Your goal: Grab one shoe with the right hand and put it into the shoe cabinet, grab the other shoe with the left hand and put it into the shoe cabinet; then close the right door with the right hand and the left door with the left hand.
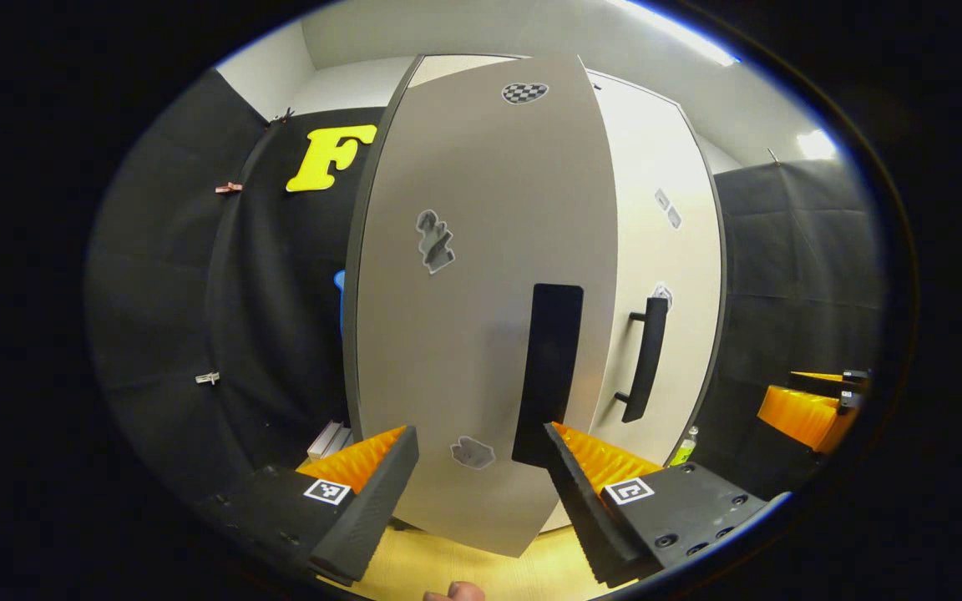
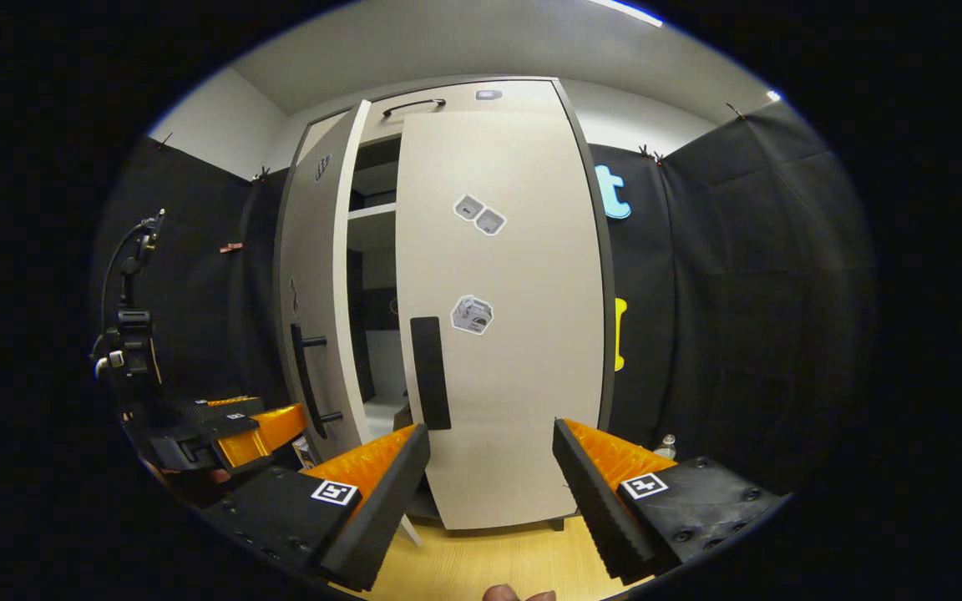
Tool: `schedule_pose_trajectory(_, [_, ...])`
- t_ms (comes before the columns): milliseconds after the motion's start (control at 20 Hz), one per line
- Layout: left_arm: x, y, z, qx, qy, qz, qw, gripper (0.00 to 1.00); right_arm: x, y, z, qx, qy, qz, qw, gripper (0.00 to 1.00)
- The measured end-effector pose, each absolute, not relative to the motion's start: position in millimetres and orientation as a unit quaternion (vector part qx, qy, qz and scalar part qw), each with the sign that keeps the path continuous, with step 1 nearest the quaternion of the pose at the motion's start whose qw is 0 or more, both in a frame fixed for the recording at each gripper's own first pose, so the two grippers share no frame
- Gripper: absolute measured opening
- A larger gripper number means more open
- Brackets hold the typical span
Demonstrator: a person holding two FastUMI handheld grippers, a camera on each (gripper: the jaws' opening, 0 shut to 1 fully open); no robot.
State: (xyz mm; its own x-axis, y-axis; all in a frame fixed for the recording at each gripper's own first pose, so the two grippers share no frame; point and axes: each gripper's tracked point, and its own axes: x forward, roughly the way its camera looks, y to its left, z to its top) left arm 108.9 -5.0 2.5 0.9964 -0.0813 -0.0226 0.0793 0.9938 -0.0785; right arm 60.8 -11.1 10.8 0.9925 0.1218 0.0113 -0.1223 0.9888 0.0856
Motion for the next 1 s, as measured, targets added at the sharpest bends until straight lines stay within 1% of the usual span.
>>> schedule_pose_trajectory(250, [91.1, -9.4, 12.9, -0.026, 0.001, -0.041, 0.999, 0.95, 57.8, -10.1, 11.2, 0.044, -0.004, 0.059, 0.997, 0.98])
schedule_pose_trajectory(300, [88.6, -10.3, 14.1, -0.026, 0.0, -0.043, 0.999, 0.92, 57.2, -10.9, 10.9, 0.042, -0.003, 0.058, 0.997, 0.98])
schedule_pose_trajectory(350, [83.6, -11.5, 16.8, -0.026, -0.002, -0.045, 0.999, 0.95, 56.1, -11.3, 10.3, 0.04, -0.003, 0.057, 0.998, 0.98])
schedule_pose_trajectory(400, [80.8, -12.5, 20.3, -0.024, -0.004, -0.046, 0.999, 0.95, 54.9, -12.0, 10.0, 0.038, -0.003, 0.055, 0.998, 0.98])
schedule_pose_trajectory(450, [77.8, -13.0, 23.4, -0.022, -0.006, -0.047, 0.999, 0.92, 53.8, -13.0, 9.6, 0.037, -0.002, 0.054, 0.998, 0.98])
schedule_pose_trajectory(500, [74.9, -13.0, 25.9, -0.016, -0.009, -0.047, 0.999, 0.95, 52.4, -13.9, 9.4, 0.035, -0.003, 0.052, 0.998, 0.98])
schedule_pose_trajectory(1000, [58.7, -23.9, 27.4, 0.008, -0.014, -0.045, 0.999, 0.95, 40.2, -19.5, 8.5, 0.009, -0.005, 0.04, 0.999, 0.98])
